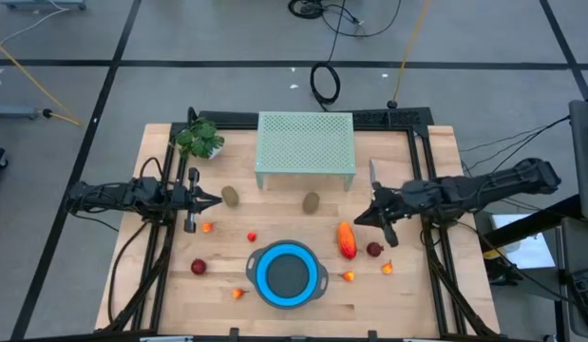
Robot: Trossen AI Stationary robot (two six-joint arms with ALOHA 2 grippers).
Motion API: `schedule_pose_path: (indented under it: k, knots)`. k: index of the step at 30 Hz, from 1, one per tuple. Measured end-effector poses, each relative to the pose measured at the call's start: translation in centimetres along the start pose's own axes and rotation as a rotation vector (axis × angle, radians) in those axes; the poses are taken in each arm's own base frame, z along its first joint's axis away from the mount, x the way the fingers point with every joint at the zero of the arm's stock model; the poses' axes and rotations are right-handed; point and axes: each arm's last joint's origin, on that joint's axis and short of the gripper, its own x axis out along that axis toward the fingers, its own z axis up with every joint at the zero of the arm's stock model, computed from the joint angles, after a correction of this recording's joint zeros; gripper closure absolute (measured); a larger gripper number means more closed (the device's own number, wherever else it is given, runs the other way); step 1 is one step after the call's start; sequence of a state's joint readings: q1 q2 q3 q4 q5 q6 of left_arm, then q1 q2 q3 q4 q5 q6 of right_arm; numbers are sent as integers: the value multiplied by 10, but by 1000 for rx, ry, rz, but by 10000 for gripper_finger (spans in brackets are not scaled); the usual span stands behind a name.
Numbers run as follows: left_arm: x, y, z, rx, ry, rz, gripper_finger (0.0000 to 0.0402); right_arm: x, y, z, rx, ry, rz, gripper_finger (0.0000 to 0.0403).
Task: Pick & Place Fruit
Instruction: Put the colander on the shelf
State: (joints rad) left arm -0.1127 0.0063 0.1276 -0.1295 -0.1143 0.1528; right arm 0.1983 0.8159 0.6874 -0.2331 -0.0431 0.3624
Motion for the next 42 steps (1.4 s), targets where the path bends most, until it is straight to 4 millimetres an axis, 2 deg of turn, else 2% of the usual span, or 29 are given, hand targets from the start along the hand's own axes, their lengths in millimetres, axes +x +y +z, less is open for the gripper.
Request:
schedule_pose_path:
  k: [8, 20, 30, 42]
  knots:
    - [0, 0, 0, 0, 0, 0, 380, 17, 16, 22, 39, 195, -88, 402]
    - [0, 0, 0, 0, 0, 0, 380, 41, 38, 43, 100, 452, -264, 403]
    - [0, 0, 0, 0, 0, 0, 380, 54, 48, 47, 218, 509, -319, 403]
    - [0, 0, 0, 0, -1, 0, 380, 56, 50, 48, 328, 517, -365, 403]
